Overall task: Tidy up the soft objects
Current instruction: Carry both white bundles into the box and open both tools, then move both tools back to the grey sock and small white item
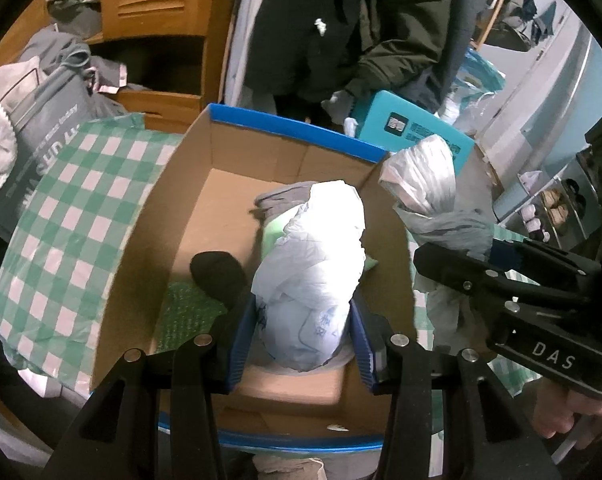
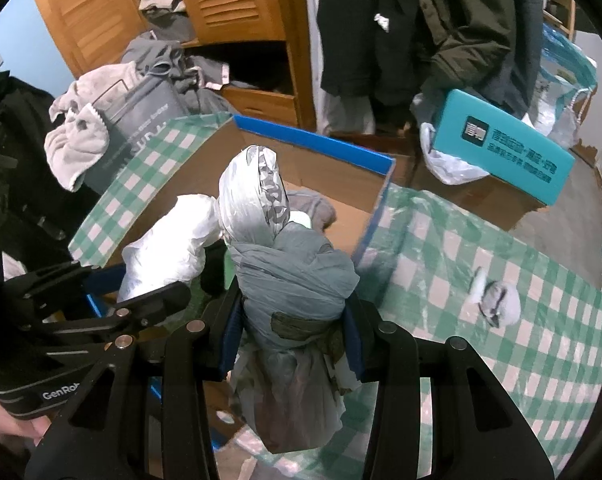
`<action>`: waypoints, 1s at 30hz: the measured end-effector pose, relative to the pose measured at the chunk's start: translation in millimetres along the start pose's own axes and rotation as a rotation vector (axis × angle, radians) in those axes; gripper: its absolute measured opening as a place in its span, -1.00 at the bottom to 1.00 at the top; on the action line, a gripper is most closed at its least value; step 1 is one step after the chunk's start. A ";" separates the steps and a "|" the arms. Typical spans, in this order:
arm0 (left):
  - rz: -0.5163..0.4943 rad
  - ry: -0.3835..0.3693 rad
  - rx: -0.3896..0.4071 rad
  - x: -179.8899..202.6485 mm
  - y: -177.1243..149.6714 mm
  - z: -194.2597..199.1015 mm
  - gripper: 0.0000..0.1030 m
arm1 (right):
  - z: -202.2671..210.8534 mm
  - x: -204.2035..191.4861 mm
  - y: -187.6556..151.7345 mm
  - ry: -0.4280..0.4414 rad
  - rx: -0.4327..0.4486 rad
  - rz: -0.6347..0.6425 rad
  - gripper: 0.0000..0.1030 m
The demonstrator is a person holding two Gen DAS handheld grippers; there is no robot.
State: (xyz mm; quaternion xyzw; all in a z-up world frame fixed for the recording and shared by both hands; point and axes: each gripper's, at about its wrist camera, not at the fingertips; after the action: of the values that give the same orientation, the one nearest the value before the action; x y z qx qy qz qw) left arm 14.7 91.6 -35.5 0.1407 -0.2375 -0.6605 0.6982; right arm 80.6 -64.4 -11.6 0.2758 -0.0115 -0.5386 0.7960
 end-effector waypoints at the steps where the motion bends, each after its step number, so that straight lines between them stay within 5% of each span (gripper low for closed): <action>1: 0.004 0.003 -0.002 -2.2 -1.2 -0.2 -0.11 | -1.9 -3.1 0.6 0.004 -0.004 0.003 -0.17; 20: 0.117 0.033 -0.053 -38.7 -10.7 -17.5 0.01 | -40.4 -31.8 9.4 0.028 -0.063 0.022 -0.15; 24: 0.124 0.036 -0.043 -39.7 -10.9 -16.1 0.16 | -39.0 -27.8 9.5 0.023 -0.055 0.012 0.25; 30: 0.104 0.040 -0.031 -35.6 -8.7 -13.9 0.21 | -31.2 -20.9 11.1 0.017 -0.034 0.001 0.29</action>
State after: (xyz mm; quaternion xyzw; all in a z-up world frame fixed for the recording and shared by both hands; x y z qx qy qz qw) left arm 13.9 124.4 -56.9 0.1306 -0.2203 -0.6240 0.7382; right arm 91.2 -30.1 -27.2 0.2670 0.0043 -0.5361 0.8008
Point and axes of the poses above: each gripper's, at about its wrist camera, not at the fingertips, and z roughly against the way its jaws point, x to its right, y to its top, and after that the axes turned 13 degrees about -z, right-handed
